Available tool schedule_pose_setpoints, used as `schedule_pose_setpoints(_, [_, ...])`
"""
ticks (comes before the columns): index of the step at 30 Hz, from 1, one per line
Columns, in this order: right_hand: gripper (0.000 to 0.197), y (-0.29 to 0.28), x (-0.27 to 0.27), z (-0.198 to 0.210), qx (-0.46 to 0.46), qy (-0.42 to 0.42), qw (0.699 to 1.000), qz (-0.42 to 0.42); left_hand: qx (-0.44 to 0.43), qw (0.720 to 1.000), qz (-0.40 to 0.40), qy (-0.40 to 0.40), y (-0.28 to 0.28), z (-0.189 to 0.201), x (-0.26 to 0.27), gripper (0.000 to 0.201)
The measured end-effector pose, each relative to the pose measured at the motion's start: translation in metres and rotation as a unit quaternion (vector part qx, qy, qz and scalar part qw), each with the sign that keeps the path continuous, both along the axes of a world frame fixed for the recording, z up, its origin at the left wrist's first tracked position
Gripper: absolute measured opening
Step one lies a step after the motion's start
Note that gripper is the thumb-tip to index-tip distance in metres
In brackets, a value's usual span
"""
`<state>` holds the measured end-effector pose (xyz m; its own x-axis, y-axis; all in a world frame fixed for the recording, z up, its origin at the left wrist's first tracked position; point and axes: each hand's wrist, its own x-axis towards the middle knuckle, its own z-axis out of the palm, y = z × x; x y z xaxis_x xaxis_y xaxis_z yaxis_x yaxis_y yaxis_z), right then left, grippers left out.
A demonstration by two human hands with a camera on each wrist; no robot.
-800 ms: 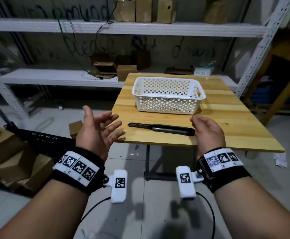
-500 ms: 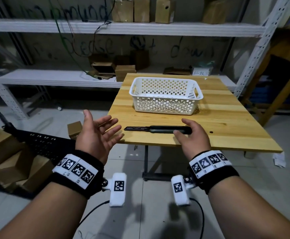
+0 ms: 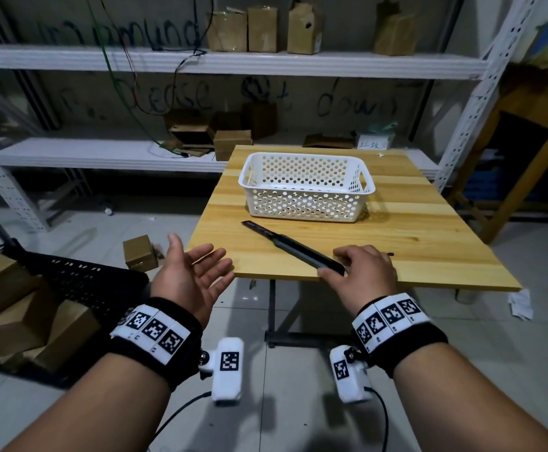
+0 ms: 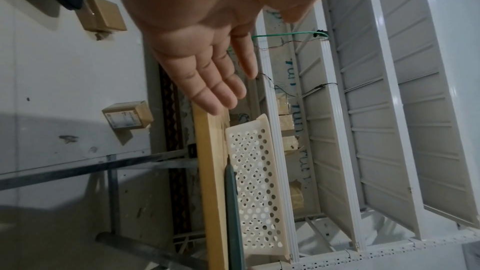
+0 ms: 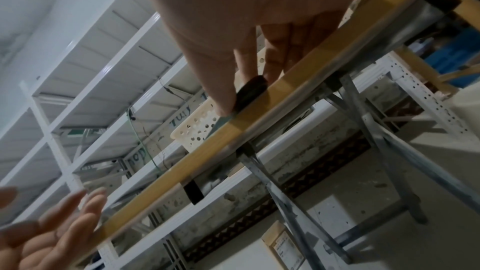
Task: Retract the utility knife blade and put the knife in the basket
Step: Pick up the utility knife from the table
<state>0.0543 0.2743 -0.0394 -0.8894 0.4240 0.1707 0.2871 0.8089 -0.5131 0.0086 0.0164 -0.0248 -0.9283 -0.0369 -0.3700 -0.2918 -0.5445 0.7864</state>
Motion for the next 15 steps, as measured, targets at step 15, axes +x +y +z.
schedule_pose_setpoints(15, [0.027,-0.015,0.026,0.01,-0.201,0.066,0.977,0.02,0.061,0.994,-0.084,-0.019,0.016,-0.003,0.01,0.087])
